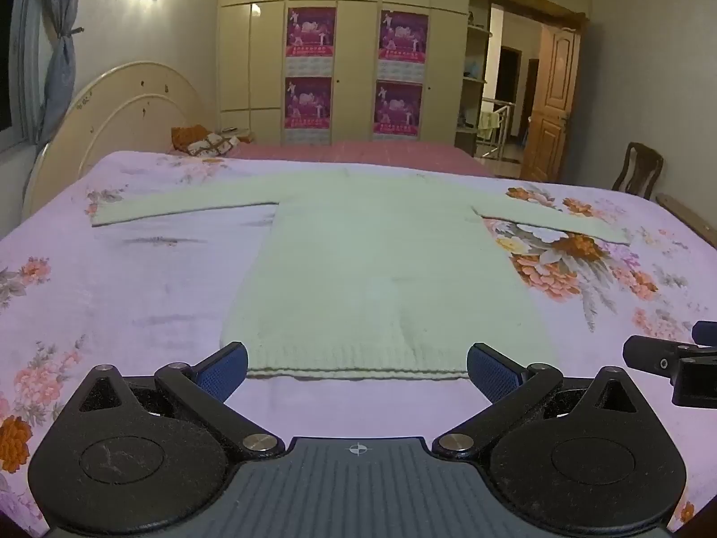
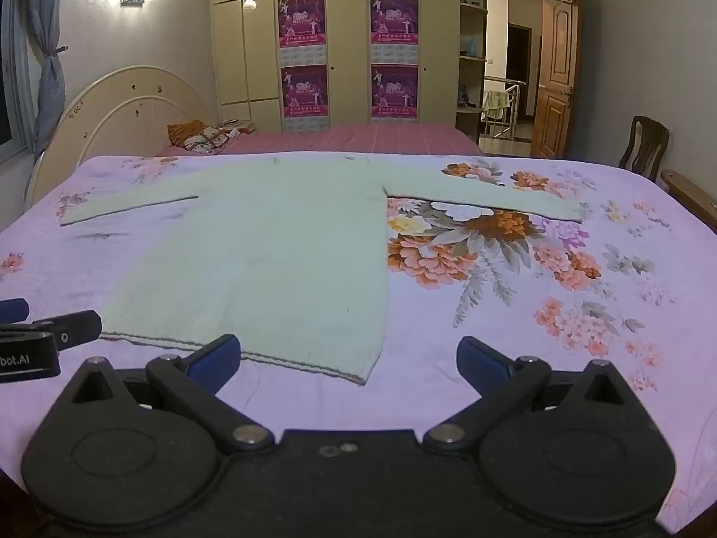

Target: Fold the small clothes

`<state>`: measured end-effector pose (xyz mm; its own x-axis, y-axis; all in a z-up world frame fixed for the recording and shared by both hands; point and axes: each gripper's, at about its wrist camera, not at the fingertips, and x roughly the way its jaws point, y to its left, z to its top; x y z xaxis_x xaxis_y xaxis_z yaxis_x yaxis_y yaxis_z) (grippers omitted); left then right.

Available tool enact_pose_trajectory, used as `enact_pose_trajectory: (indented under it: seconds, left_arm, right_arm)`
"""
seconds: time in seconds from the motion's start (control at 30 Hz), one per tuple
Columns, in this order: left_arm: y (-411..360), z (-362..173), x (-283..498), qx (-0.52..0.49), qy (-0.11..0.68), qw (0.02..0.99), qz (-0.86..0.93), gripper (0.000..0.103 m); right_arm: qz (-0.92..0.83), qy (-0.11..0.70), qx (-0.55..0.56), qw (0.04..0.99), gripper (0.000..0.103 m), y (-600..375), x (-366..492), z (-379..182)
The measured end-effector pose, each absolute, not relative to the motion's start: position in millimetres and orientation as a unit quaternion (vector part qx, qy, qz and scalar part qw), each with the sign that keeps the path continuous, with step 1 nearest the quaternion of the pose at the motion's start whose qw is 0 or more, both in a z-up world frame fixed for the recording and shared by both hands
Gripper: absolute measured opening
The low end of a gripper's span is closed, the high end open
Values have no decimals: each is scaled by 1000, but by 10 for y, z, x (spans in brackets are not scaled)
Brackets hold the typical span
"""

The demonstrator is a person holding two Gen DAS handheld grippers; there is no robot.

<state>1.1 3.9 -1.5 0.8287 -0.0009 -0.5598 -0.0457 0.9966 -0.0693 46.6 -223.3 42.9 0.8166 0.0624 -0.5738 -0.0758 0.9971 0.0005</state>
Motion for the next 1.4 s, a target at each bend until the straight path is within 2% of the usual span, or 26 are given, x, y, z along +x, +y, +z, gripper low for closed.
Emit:
enact_pose_trajectory:
  seconds: [1.4]
  left_arm:
    - [5, -67, 71, -16, 298, 954, 16, 103]
  right_arm:
    - [37, 304, -9, 952, 102, -2197, 514, 405]
